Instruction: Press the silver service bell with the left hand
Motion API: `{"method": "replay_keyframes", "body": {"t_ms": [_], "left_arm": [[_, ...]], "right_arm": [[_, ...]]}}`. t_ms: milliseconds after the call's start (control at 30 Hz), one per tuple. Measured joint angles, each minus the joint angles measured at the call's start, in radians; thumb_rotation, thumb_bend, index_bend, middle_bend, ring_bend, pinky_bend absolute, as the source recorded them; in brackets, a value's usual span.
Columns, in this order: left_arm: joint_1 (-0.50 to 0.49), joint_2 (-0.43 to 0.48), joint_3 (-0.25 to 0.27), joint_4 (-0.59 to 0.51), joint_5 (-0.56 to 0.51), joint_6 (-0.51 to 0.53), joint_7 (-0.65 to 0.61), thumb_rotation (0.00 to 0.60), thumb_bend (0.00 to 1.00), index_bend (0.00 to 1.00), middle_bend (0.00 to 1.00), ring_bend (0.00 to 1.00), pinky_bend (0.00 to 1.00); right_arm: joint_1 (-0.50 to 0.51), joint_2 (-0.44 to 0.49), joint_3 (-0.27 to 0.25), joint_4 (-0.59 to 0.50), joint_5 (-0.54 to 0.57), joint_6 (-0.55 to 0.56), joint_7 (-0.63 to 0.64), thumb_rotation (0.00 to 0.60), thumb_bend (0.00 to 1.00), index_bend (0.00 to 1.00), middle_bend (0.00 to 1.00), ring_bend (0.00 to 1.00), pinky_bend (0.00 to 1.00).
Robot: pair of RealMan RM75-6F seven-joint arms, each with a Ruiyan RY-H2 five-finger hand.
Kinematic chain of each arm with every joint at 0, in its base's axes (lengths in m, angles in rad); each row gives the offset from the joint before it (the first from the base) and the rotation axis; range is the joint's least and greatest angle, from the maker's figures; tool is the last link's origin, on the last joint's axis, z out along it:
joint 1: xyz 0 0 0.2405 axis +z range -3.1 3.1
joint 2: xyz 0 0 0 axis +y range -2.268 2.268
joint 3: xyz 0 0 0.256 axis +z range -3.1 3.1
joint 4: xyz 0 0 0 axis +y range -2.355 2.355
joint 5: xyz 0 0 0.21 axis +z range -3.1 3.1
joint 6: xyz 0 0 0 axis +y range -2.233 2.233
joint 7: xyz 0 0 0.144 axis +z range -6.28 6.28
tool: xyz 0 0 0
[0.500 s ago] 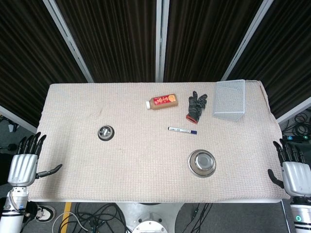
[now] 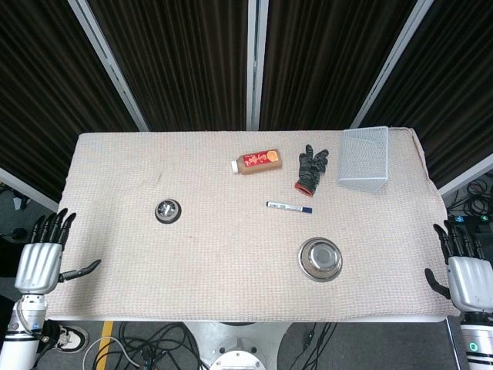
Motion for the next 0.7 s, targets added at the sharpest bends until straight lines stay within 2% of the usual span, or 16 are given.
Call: {"method": "replay_keyframes", "body": {"t_ms": [233,400,533,700], "left_arm": [[-0.058,-0.002,-0.013,-0.015,0.010,-0.069,0.012,0.135,0.00,0.00,0.00,0.00,0.00],[-0.137,-0.030,-0.027,-0.013,0.016,-0.167,0.016,0.160,0.00,0.00,0.00,0.00,0.00],[-0.212,-0.083,-0.044,0.016,0.008,-0.260,0.019,0.167,0.00,0.00,0.00,0.00,0.00],[-0.300,-0.195,-0.062,0.102,-0.032,-0.377,0.030,0.184,0.00,0.00,0.00,0.00,0.00]], "right_arm": [[0.000,-0.002,-0.004,-0.003,0.004,-0.007,-0.008,0.600,0.23,0.00,0.00,0.00,0.00],[-0.001,0.000,-0.005,0.006,0.007,-0.008,-0.012,0.600,0.23,0.00,0.00,0.00,0.00],[0.001,0.001,-0.002,0.007,0.009,-0.008,-0.011,0.600,0.23,0.00,0.00,0.00,0.00],[0.002,0.003,0.002,0.012,0.015,-0.011,-0.005,0.600,0.23,0.00,0.00,0.00,0.00]]}}
